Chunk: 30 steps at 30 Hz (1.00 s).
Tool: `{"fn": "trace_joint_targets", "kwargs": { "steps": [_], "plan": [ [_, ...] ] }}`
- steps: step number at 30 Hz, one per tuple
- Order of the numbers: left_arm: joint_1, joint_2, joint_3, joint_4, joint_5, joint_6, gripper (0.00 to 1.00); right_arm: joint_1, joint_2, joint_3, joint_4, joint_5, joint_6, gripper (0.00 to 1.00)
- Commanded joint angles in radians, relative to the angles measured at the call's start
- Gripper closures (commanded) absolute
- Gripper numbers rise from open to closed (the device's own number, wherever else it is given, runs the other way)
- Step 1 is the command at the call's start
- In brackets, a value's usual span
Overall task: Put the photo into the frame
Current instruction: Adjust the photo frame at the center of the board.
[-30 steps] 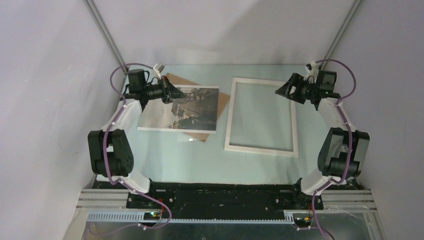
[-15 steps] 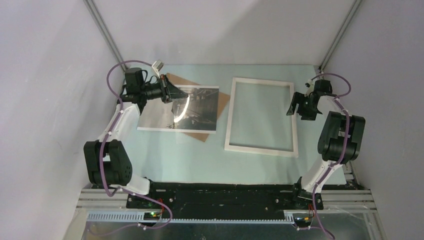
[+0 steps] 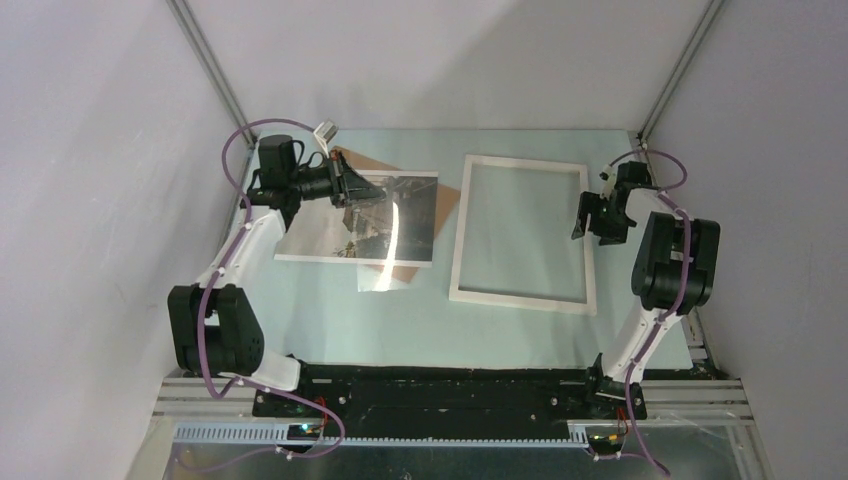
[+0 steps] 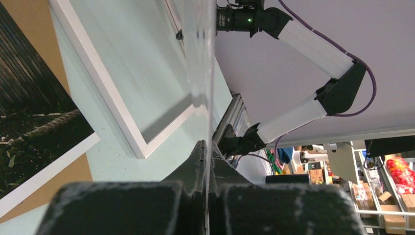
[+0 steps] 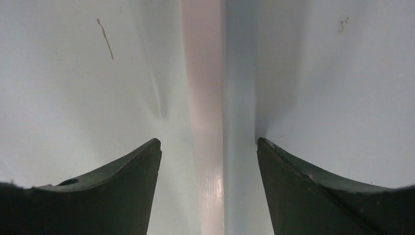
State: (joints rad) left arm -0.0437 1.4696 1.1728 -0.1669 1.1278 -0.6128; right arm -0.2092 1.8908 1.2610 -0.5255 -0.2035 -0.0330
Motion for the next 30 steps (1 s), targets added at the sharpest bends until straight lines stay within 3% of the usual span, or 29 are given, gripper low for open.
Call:
{"fn": "trace_joint_targets", "kwargs": {
  "steps": [1,4,9,12,19,30],
  "plan": [
    [-0.008,-0.040,0.007,0.034,0.018,-0.004,1.00,0.053,0.037,0.043,0.009,0.085,-0.031,0.25],
    [-0.008,-0.041,-0.001,0.034,0.020,0.006,1.00,0.087,0.049,0.056,0.010,0.138,-0.042,0.29],
    [-0.006,-0.051,-0.012,0.035,0.020,0.020,1.00,0.103,0.081,0.118,-0.024,0.184,-0.043,0.58],
    [-0.003,-0.064,-0.024,0.034,0.019,0.030,1.00,0.093,0.091,0.144,-0.035,0.190,-0.041,0.66],
    [0.028,-0.072,-0.048,0.035,0.023,0.047,1.00,0.076,0.053,0.217,-0.075,0.202,-0.064,0.98],
    [0.041,-0.073,-0.046,0.030,0.004,0.082,1.00,0.070,-0.059,0.433,-0.196,0.320,-0.194,1.00]
  ]
}}
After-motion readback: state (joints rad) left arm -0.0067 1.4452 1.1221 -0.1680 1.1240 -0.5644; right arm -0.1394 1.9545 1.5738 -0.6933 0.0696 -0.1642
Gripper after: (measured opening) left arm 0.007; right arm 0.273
